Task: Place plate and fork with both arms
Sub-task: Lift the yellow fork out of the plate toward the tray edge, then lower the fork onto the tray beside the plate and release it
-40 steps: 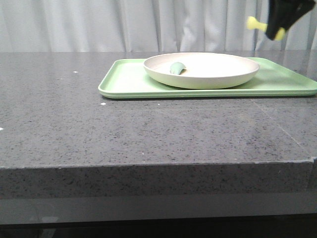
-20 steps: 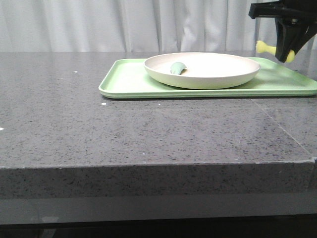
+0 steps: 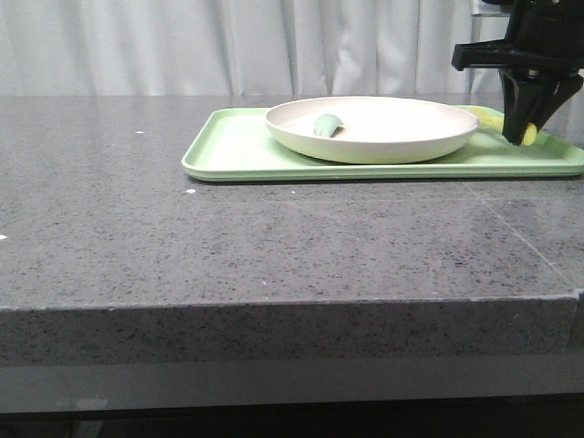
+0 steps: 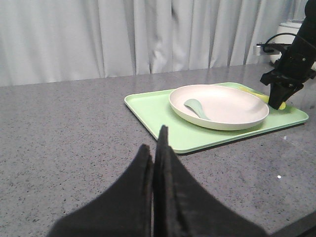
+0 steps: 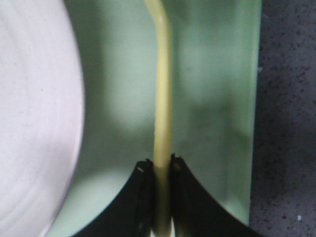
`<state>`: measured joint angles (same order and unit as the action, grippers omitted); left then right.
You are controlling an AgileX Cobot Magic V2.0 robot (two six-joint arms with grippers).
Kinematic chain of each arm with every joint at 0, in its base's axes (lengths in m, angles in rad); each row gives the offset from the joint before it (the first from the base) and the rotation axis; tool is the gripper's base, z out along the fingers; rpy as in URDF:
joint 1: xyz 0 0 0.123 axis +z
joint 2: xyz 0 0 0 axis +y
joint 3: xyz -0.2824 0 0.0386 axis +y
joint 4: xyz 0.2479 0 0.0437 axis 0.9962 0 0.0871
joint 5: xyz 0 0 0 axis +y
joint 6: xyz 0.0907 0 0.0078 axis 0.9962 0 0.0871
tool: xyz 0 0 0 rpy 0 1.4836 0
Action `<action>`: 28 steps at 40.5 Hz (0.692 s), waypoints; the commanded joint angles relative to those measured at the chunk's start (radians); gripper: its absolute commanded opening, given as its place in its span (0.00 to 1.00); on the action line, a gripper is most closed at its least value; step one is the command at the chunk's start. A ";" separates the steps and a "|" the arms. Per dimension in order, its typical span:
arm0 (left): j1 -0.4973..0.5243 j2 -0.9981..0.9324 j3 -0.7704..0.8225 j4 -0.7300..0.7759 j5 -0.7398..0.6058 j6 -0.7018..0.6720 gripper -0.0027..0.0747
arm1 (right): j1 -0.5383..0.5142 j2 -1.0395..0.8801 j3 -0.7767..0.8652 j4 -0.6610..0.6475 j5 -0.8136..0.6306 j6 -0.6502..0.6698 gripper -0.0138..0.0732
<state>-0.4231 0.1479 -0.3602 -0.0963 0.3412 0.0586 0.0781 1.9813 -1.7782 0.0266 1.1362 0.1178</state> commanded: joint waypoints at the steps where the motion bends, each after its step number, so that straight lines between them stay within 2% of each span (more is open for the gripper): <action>1: -0.002 0.010 -0.026 -0.003 -0.077 -0.002 0.01 | -0.004 -0.047 -0.029 -0.013 -0.021 -0.003 0.08; 12: -0.002 0.010 -0.026 -0.003 -0.077 -0.002 0.01 | -0.004 -0.047 -0.029 -0.013 -0.011 -0.003 0.21; 28: -0.002 0.010 -0.026 -0.003 -0.077 -0.002 0.01 | -0.004 -0.047 -0.029 -0.013 0.016 -0.003 0.22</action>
<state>-0.4231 0.1479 -0.3602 -0.0963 0.3412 0.0601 0.0781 1.9874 -1.7782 0.0245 1.1445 0.1178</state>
